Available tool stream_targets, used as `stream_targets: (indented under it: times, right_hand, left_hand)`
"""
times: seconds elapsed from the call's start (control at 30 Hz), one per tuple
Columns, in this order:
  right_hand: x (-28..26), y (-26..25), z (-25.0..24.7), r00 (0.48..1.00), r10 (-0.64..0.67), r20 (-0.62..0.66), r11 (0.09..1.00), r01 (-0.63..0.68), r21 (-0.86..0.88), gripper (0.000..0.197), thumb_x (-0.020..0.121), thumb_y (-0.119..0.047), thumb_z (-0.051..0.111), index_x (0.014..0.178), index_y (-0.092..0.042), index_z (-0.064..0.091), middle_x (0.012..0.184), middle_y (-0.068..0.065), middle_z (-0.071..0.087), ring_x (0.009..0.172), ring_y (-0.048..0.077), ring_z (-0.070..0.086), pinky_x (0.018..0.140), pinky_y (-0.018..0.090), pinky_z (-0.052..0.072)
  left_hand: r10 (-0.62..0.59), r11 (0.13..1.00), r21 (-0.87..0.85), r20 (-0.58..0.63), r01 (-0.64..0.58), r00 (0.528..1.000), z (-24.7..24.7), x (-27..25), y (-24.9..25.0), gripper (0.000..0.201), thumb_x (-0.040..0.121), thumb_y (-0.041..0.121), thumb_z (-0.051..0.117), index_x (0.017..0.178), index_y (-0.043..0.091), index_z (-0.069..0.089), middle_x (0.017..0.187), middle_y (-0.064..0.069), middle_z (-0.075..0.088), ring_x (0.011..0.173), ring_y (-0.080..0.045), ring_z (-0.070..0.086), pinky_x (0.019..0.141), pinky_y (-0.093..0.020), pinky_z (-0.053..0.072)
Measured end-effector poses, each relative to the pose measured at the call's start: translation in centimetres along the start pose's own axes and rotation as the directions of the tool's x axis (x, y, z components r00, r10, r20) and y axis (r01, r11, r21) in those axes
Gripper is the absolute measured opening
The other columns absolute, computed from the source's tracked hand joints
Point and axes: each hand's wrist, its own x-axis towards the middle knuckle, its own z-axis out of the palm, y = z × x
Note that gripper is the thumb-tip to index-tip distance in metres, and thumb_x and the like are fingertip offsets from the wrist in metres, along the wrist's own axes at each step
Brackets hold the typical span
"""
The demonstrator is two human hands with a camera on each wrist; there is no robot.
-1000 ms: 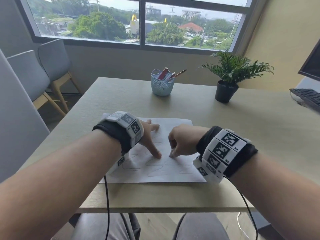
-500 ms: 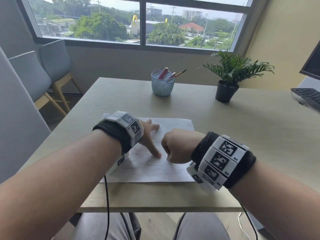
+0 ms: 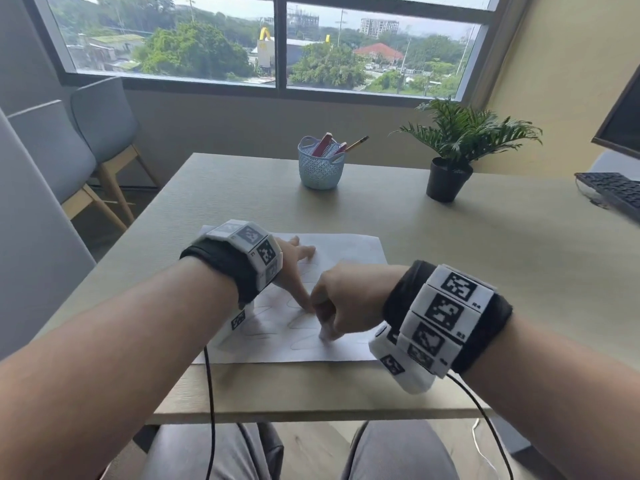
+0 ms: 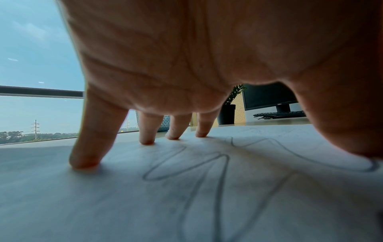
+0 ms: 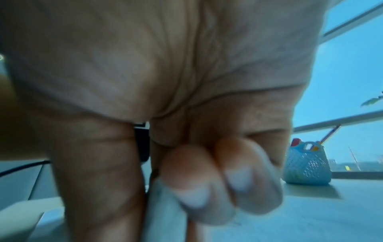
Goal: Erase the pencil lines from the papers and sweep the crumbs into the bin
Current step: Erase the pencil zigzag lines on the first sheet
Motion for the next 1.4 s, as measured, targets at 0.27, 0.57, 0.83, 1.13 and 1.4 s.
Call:
stream_targets:
  times: [0.27,0.57,0.83,1.13,1.4]
  right_hand:
    - [0.3,1.1,0.0,0.999,0.043,-0.015,0.999,-0.043,-0.003,0.012,0.087,-0.027,0.068,0.089,-0.015,0.066,0.092,0.002,0.069,0.077,0.017,0.057,0.054,0.020,0.037]
    - [0.0,1.7,-0.3,0.995,0.094,-0.014,0.996,-0.094,-0.012,0.015,0.084,-0.029,0.071,0.089,-0.015,0.069,0.091,0.000,0.070,0.076,0.016,0.057,0.064,0.024,0.045]
    - [-0.1,1.8,-0.6,0.996,0.089,0.007,0.996,-0.088,-0.032,0.017,0.085,-0.031,0.070,0.089,-0.015,0.066,0.091,-0.001,0.068,0.075,0.014,0.055,0.065,0.025,0.045]
    - [-0.9,1.8,-0.3,0.997,0.050,0.054,0.998,-0.048,-0.049,0.015,0.086,-0.032,0.069,0.090,-0.017,0.067,0.085,-0.004,0.064,0.067,0.010,0.052,0.054,0.022,0.038]
    - [-1.0,2.1,0.1,0.999,0.028,0.033,0.997,-0.026,-0.074,0.011,0.087,-0.026,0.067,0.087,-0.015,0.065,0.085,0.000,0.065,0.063,0.011,0.050,0.050,0.021,0.033]
  left_hand:
    - [0.001,0.999,-0.038,0.004,-0.001,1.000,-0.1,-0.3,0.0,0.123,0.056,0.078,0.068,0.150,0.042,-0.003,0.159,0.009,-0.007,0.147,-0.020,0.006,0.116,-0.045,0.011]
    - [0.011,0.999,-0.050,0.008,-0.011,1.000,-0.2,-0.7,0.1,0.117,0.059,0.076,0.068,0.149,0.046,-0.001,0.159,0.007,-0.008,0.147,-0.019,0.007,0.115,-0.041,0.012]
    - [0.007,0.999,-0.046,0.015,-0.007,1.000,-0.2,-0.7,0.1,0.118,0.059,0.076,0.068,0.149,0.046,-0.002,0.159,0.008,-0.008,0.147,-0.019,0.007,0.115,-0.042,0.012]
    - [0.016,0.999,-0.042,0.027,-0.015,0.999,-0.2,-0.7,0.1,0.114,0.059,0.078,0.066,0.146,0.053,-0.003,0.159,0.007,-0.011,0.147,-0.022,0.007,0.115,-0.044,0.012]
    - [0.014,0.999,-0.040,0.027,-0.013,1.000,-0.1,-0.5,0.1,0.114,0.058,0.078,0.067,0.146,0.053,-0.003,0.159,0.008,-0.011,0.147,-0.022,0.007,0.114,-0.044,0.013]
